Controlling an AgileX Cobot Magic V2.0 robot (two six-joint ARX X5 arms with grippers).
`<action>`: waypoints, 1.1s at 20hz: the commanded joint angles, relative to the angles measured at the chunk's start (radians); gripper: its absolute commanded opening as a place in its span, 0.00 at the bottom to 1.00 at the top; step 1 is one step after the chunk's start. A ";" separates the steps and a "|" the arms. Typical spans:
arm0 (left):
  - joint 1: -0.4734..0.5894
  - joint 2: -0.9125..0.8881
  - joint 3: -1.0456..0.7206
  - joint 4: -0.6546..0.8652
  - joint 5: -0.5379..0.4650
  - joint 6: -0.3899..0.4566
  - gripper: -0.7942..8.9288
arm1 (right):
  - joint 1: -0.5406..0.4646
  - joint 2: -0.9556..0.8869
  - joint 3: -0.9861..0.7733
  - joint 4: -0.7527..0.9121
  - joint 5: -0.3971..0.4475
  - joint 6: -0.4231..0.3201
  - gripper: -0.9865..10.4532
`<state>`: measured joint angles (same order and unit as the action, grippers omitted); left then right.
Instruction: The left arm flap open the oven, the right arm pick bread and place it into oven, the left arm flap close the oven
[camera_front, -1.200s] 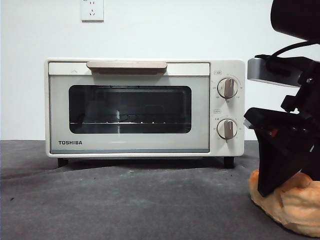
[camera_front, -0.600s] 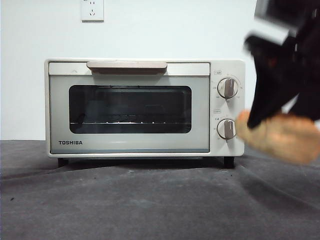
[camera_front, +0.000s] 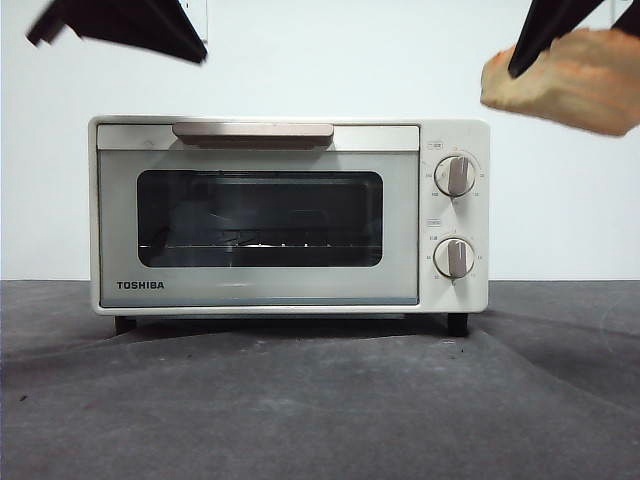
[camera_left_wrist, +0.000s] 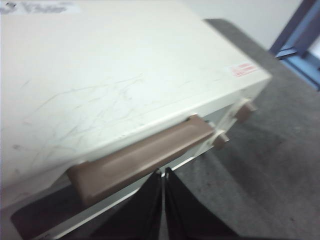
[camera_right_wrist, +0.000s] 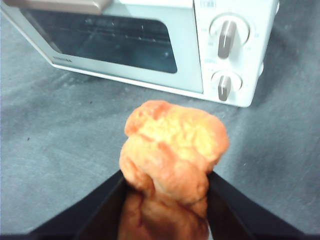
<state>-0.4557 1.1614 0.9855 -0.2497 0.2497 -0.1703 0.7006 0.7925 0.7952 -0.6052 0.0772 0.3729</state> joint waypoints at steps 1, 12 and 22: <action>-0.016 0.076 0.061 0.025 -0.031 0.039 0.10 | 0.011 -0.012 0.033 -0.002 0.003 -0.018 0.27; -0.025 0.230 0.104 0.059 -0.071 0.077 0.10 | 0.011 -0.043 0.035 -0.010 0.003 -0.023 0.27; -0.106 0.243 0.104 -0.131 -0.071 0.080 0.10 | 0.011 -0.043 0.035 -0.009 0.003 -0.040 0.27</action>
<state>-0.5537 1.3705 1.1000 -0.3252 0.1860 -0.0967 0.7006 0.7464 0.8101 -0.6220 0.0788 0.3473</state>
